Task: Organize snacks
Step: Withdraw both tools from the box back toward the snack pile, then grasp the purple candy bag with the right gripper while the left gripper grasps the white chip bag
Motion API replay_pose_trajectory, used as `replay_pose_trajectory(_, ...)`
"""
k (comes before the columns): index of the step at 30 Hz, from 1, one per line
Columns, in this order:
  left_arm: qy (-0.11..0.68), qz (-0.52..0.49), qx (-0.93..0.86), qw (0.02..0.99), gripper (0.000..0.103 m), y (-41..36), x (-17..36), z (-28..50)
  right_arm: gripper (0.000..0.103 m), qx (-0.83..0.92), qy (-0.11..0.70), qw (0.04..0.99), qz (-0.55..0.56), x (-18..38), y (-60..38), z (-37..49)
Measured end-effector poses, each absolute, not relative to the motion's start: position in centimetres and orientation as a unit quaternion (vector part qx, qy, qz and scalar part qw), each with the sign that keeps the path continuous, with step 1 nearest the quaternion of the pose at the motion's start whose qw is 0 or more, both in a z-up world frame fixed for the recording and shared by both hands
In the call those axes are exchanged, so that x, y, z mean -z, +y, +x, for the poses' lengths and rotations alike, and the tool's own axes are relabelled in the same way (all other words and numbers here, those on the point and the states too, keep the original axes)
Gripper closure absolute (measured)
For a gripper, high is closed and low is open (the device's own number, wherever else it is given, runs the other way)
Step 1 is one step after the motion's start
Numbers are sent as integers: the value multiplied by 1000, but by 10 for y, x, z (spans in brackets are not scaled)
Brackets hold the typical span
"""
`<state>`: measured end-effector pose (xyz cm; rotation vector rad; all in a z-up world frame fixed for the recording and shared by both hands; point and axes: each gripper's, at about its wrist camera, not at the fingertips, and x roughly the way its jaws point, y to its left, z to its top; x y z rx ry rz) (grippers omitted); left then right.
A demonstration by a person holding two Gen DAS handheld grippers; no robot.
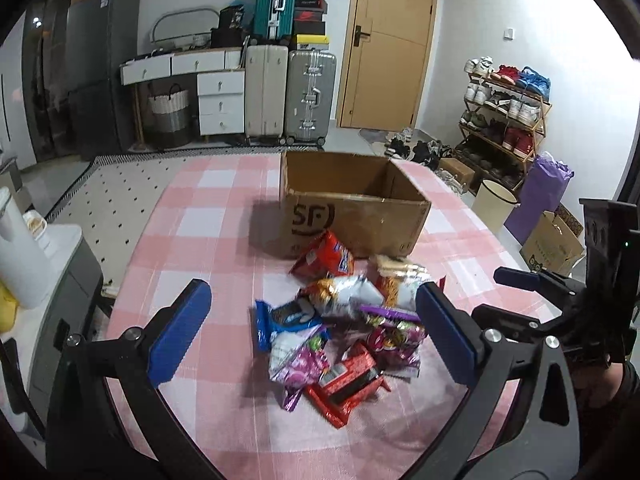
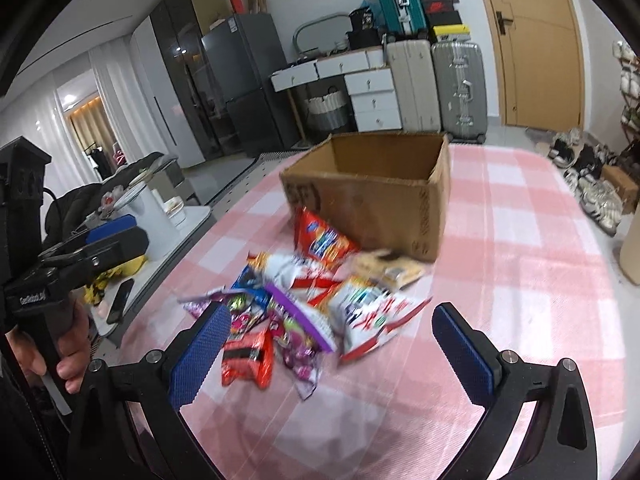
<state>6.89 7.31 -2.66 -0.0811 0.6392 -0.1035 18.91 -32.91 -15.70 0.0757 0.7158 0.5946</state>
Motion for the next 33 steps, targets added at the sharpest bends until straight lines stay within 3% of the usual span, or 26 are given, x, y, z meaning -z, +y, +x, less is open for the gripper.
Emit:
replay_pose_trajectory(8,335,-55,46,939,1,87,58,70,3,-317,377,868,54,193,-314,185)
replay_pose_trajectory(9,337,-56,44,939,1,88,60,71,5,-318,381,866,54,197,-311,185)
replay_pose_trajectory(11,339,-59,42,938,1,91,64,72,22,-320,391,862,50,203,-306,187)
replay_pose_trajectory(33,361,-82,33,928,1,116,96,75,24,-332,423,841,57,231,-277,211)
